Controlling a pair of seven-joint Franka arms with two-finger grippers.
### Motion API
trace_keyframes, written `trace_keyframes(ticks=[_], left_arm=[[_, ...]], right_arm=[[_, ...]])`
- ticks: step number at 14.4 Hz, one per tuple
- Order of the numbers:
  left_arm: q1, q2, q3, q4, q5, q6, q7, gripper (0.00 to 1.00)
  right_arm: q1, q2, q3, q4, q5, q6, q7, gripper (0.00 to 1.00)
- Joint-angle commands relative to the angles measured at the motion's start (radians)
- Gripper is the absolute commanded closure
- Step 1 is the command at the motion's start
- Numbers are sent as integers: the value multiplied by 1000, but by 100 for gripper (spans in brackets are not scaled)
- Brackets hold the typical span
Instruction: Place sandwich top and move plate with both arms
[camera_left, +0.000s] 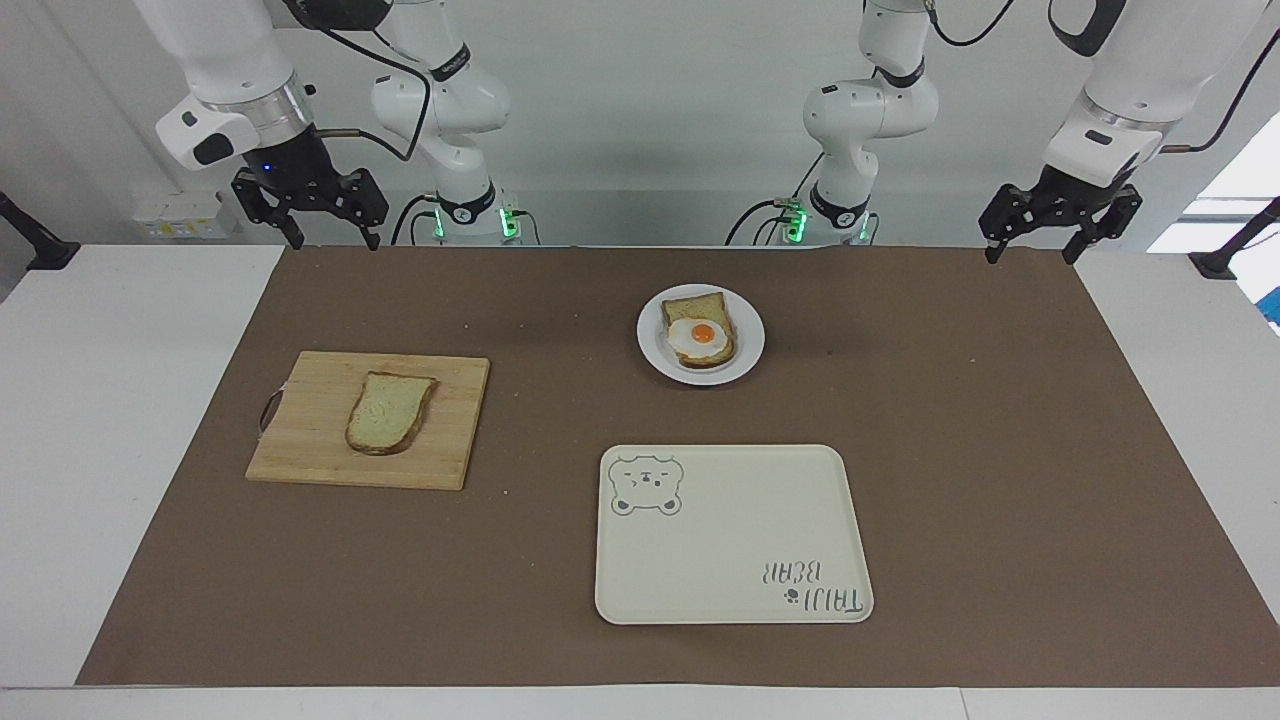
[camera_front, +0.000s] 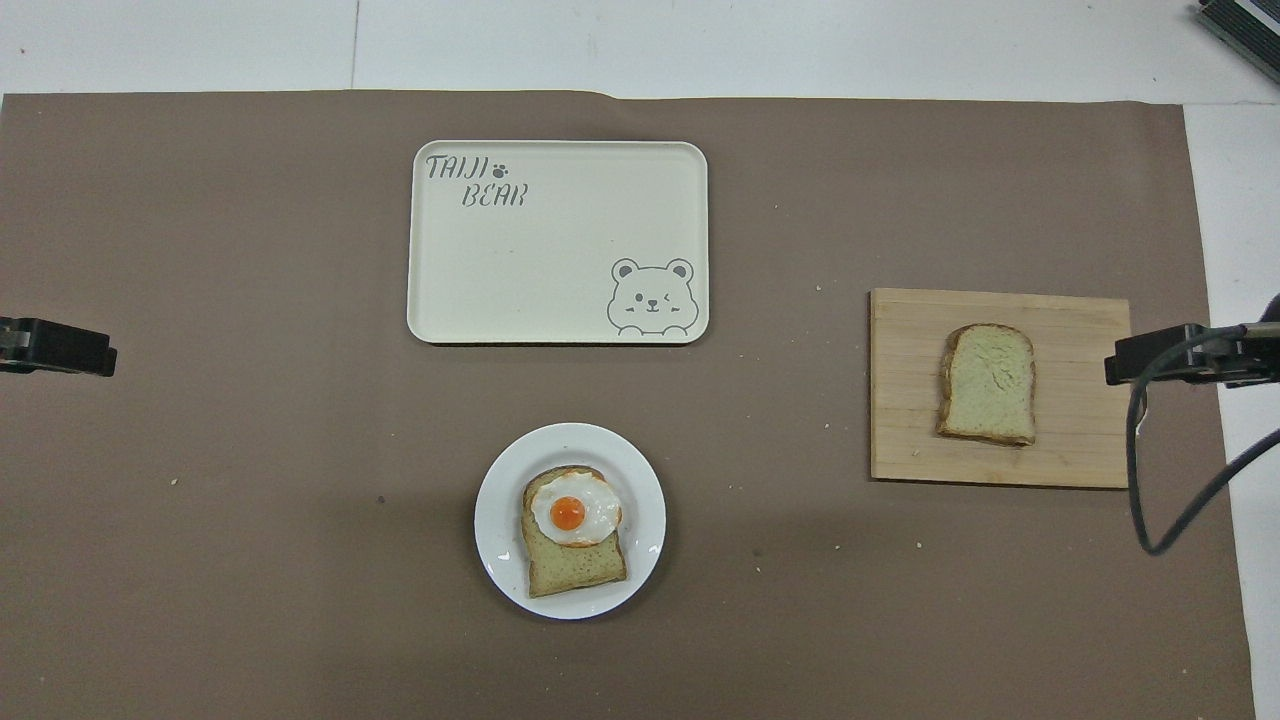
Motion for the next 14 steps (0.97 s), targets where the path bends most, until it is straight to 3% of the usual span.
trace_keyframes(ticks=[1, 14], left_arm=[[17, -24, -10, -24, 14, 11, -5, 0], [17, -24, -10, -24, 14, 11, -5, 0]], right_arm=[[-12, -8, 7, -9, -12, 2, -18, 0], [-22, -8, 7, -9, -12, 0, -20, 0]])
